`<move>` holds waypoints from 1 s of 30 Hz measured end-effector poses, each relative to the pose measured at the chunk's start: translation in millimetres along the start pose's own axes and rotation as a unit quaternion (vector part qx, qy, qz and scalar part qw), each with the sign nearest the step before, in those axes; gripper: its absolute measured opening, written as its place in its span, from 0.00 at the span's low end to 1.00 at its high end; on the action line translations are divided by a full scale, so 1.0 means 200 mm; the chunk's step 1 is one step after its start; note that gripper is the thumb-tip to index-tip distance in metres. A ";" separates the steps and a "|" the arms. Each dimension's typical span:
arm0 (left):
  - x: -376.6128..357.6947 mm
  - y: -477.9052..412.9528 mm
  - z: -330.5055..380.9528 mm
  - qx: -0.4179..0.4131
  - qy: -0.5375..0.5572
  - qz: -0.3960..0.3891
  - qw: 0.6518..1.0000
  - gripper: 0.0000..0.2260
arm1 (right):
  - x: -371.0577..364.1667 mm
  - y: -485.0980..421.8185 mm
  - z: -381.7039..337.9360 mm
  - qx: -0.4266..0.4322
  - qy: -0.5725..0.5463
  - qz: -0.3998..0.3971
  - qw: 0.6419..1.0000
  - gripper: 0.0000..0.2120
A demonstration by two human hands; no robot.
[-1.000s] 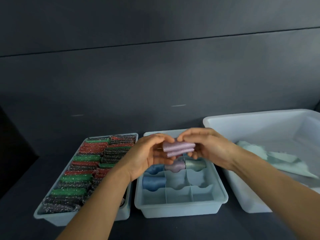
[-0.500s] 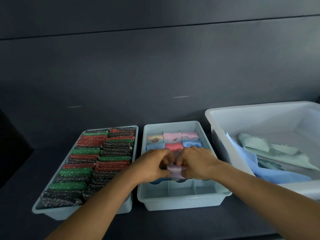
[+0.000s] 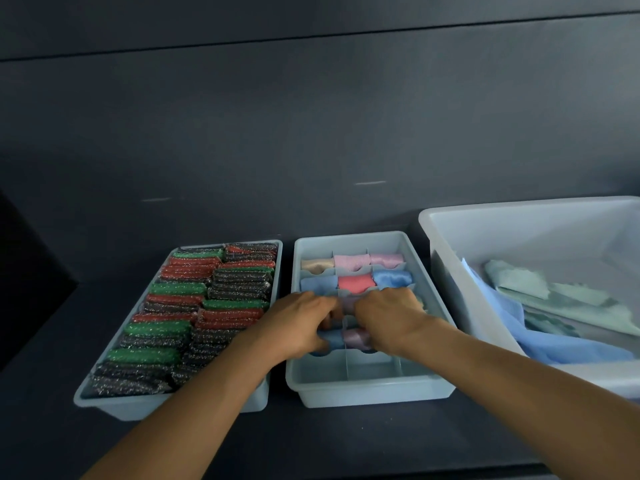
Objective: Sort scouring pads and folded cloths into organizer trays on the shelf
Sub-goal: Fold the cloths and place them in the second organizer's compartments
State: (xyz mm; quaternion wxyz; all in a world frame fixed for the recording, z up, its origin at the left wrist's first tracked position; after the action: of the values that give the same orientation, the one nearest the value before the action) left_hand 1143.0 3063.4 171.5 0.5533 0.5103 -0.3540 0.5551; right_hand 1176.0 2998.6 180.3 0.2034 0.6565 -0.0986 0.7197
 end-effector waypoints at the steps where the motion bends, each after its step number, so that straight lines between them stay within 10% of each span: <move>1: 0.00 0.00 0.00 0.001 0.001 0.002 1.000 0.16 | -0.01 0.00 0.00 0.003 -0.008 0.000 1.000 0.19; 5: 0.01 -0.01 0.00 0.010 0.025 0.004 1.000 0.12 | 0.01 0.08 0.06 0.001 -0.101 0.008 0.995 0.12; 11: 0.13 -0.04 0.12 0.014 0.205 0.084 0.975 0.08 | 0.44 0.46 0.61 -0.192 -0.155 0.328 0.912 0.06; 17: 0.18 -0.08 0.31 -0.001 0.338 0.069 0.939 0.08 | -0.10 0.48 1.02 -0.235 -0.350 -0.035 0.906 0.27; 22: 0.19 -0.10 0.38 0.001 0.423 0.069 0.904 0.04 | -0.14 0.39 0.98 -0.167 -0.364 0.052 0.915 0.14; 30: 0.36 -0.05 0.46 -0.001 0.524 0.127 0.842 0.04 | 0.41 0.54 0.94 -0.028 -0.641 0.302 0.705 0.02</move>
State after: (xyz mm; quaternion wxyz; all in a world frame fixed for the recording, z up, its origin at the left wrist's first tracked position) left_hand 1177.8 2995.5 260.4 0.5816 0.0930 -0.0735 0.8048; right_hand 1296.0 2839.1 296.4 -0.1188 0.8886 -0.4187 0.1450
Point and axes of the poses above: each hand's wrist, its own y-axis away from the middle knuckle, its own x-axis out of the back of the hand, z = x × y, the point moved 10 cm from there along -y, towards the middle knuckle, and after that the axes turned 10 degrees about x, right-handed, at the moved point
